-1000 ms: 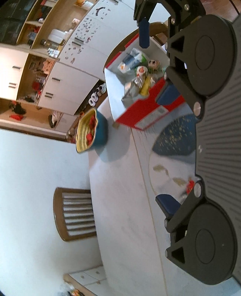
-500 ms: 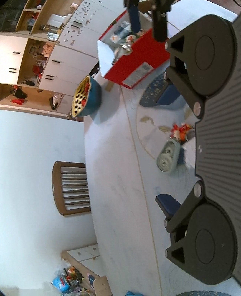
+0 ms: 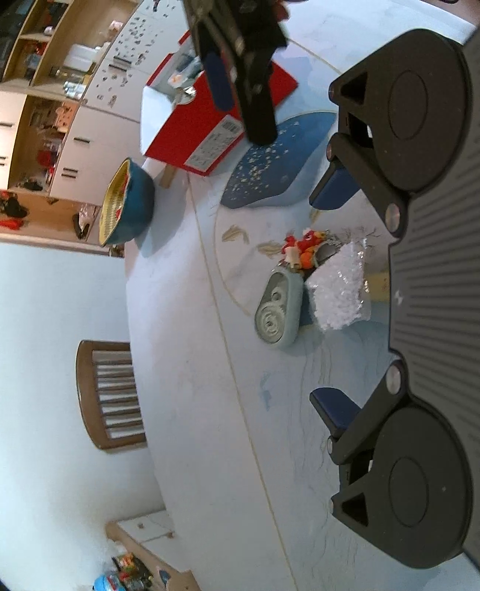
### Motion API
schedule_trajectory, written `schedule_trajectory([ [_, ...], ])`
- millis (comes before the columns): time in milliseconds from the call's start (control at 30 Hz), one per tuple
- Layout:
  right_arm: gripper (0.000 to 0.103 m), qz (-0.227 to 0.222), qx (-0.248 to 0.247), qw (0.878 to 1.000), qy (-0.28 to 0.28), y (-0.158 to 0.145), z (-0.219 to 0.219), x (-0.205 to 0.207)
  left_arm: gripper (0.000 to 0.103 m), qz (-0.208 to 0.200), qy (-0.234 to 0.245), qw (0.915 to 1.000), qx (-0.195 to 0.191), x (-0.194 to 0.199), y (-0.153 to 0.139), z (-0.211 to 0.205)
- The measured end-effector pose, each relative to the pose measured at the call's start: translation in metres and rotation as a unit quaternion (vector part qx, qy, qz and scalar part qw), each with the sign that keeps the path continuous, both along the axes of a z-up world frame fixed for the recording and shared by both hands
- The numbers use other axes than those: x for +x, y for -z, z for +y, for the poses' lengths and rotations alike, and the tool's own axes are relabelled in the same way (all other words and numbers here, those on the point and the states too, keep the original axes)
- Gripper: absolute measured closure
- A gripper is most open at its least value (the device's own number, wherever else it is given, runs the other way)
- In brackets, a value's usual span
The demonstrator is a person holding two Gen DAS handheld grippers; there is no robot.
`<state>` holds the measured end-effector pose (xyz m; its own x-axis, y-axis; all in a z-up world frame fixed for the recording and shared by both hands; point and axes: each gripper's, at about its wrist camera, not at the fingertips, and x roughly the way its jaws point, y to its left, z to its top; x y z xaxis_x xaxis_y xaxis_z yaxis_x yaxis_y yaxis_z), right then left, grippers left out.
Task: Organize objects
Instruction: 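Grasp the clear bag of white beads with the left tool while the right tool grasps the grey gear dispenser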
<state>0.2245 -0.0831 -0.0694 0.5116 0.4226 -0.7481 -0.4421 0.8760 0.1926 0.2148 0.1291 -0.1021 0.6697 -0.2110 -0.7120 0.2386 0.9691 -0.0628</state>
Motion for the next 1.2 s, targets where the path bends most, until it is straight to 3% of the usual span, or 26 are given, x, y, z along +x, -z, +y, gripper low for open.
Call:
schedule_trajectory([
  [300, 0.006, 0.039, -0.011, 0.999, 0.003, 0.026, 0.018, 0.023, 0.000, 0.008, 0.009, 0.9999, 0.009, 0.008, 0.026, -0.005],
  [867, 0.019, 0.055, -0.048, 0.994, -0.077, 0.045, 0.106, 0.063, 0.001, 0.017, 0.019, 0.9997, -0.006, 0.018, 0.049, -0.010],
  [1200, 0.037, 0.062, -0.084, 0.989, -0.110, 0.062, 0.136, 0.072, 0.027, 0.034, 0.024, 0.9989, -0.022, 0.019, 0.058, -0.008],
])
